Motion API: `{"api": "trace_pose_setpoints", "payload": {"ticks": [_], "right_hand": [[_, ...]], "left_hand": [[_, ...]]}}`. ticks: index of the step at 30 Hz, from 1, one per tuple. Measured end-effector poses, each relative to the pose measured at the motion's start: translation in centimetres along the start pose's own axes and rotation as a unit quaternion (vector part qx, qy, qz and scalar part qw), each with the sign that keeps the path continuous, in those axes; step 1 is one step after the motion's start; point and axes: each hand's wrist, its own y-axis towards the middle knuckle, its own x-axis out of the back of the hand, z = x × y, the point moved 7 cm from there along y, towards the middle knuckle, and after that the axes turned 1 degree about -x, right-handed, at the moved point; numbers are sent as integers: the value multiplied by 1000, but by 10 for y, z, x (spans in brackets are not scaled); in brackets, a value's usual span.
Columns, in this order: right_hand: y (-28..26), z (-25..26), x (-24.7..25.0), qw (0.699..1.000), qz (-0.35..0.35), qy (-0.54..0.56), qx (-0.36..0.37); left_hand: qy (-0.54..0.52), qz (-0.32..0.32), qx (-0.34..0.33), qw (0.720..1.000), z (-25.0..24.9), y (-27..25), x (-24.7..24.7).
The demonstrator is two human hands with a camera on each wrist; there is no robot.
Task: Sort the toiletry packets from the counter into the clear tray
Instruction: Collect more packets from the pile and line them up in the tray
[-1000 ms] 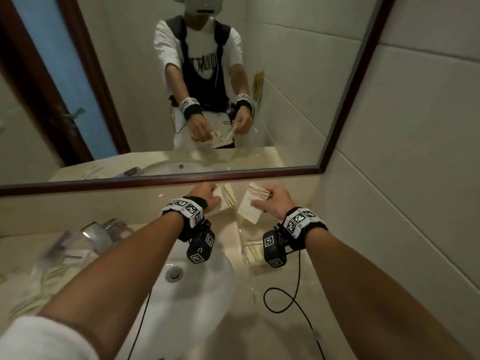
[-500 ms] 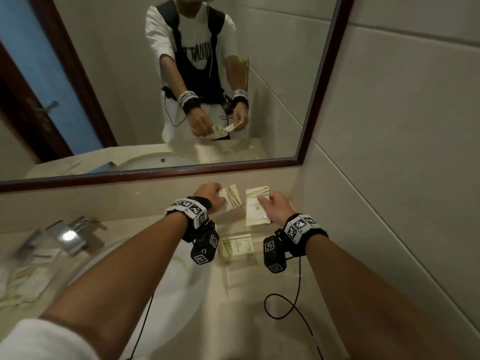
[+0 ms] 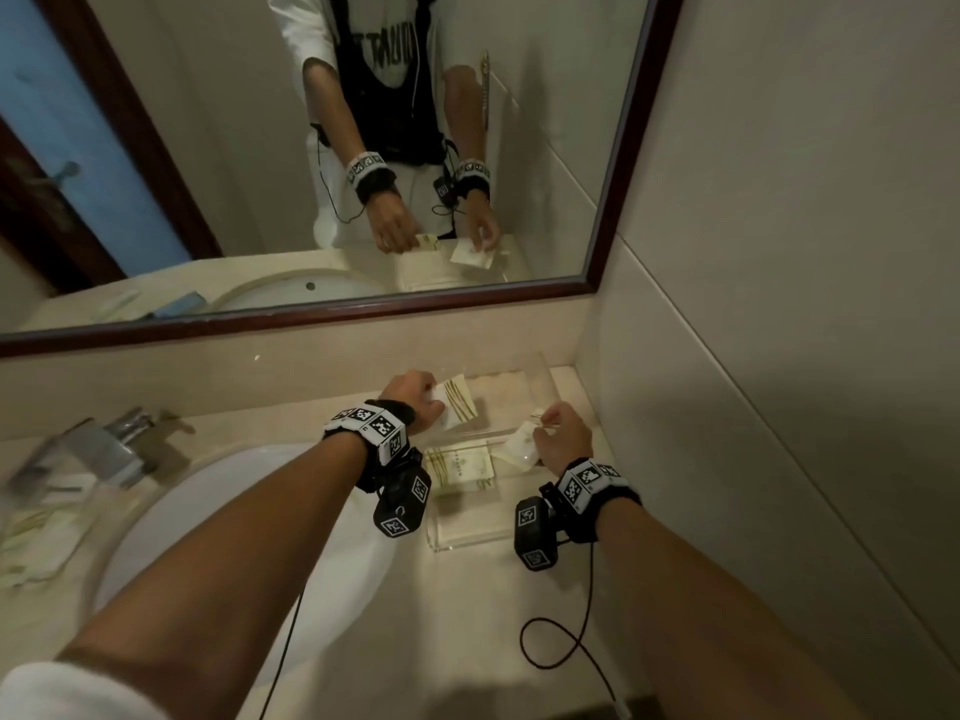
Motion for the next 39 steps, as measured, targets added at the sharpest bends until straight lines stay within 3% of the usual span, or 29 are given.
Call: {"api": "trace_pose_setpoints", "payload": {"ticks": [13,21,30,39], "right_hand": [[8,-80,-41,985,32,37,-167],[17,-97,-64,982,71,21,-172],[21,-86,-61,987,75,-80,-117],[15,-62,-34,991,11,-90,-103]], "left_hand": [[14,40,52,998,28,8,-34],[20,50,51,997,30,13,-40],[21,55,72,996,38,11,-45],[4,64,56,996,25,10,-46]]}}
